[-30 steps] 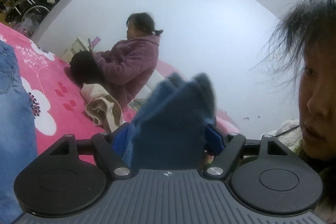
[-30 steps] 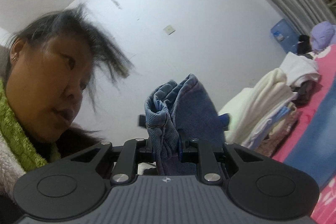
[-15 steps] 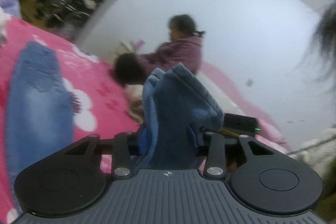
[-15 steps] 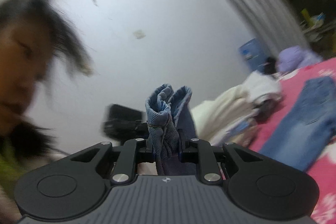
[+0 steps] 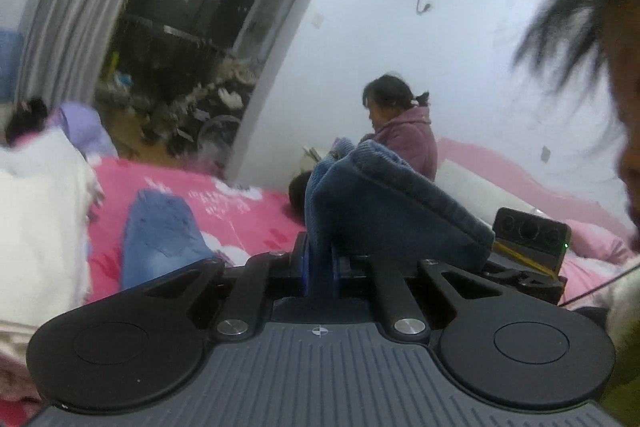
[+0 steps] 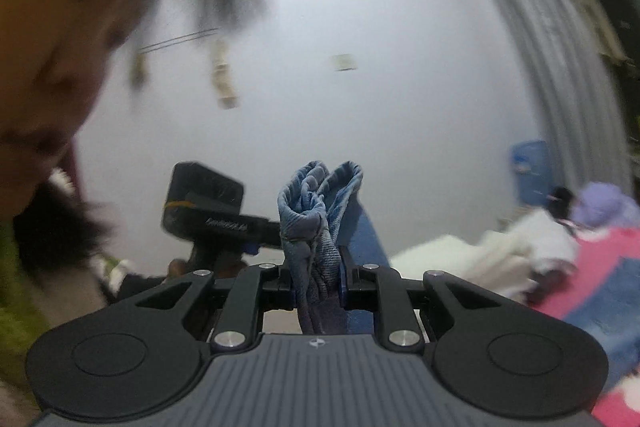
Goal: Fold clothes
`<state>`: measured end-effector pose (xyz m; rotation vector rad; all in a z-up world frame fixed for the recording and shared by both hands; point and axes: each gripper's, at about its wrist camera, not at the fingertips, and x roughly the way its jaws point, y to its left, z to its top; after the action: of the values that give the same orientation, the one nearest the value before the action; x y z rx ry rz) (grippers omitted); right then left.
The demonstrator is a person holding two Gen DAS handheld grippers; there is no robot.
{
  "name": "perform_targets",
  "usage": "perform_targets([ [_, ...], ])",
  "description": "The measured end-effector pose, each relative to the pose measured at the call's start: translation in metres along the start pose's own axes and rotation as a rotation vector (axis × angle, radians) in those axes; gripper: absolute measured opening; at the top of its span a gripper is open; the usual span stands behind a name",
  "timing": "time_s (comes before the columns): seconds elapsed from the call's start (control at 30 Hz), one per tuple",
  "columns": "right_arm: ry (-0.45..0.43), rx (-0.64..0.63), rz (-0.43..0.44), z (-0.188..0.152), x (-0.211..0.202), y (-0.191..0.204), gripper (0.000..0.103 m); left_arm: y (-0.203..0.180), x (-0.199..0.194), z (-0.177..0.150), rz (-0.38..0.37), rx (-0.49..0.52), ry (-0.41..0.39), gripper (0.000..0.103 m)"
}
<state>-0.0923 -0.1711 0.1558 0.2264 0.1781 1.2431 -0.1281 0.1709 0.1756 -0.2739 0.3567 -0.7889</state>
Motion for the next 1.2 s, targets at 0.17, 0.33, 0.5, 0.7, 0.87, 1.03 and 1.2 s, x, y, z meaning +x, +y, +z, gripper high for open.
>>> perform_targets([
  [0.17,-0.016,-0.017,0.183,0.018,0.013,0.038,0.02,-0.033,-0.042,0.009,-0.027,0.039,-0.086,0.008],
  [0.33,-0.04,-0.005,0.302,0.035,0.018,0.06,0.019,-0.048,-0.073,0.015,-0.066,0.032,-0.154,0.008],
  [0.5,-0.047,-0.033,0.397,0.047,0.024,0.085,0.019,-0.064,-0.084,0.018,-0.109,0.084,-0.181,0.008],
  [0.7,-0.028,-0.035,0.534,0.065,0.032,0.103,0.019,-0.076,-0.095,0.029,-0.14,0.129,-0.176,0.008],
  [0.87,-0.034,0.041,0.661,0.079,0.044,0.096,0.019,-0.083,-0.092,0.037,-0.161,0.168,-0.18,0.008],
  [1.03,-0.049,0.097,0.631,0.071,0.045,0.073,0.019,-0.059,-0.062,0.028,-0.172,0.09,-0.157,0.008],
  [1.2,-0.02,0.179,0.43,0.052,0.041,0.026,0.019,-0.002,0.005,0.02,-0.096,-0.068,-0.068,0.008],
])
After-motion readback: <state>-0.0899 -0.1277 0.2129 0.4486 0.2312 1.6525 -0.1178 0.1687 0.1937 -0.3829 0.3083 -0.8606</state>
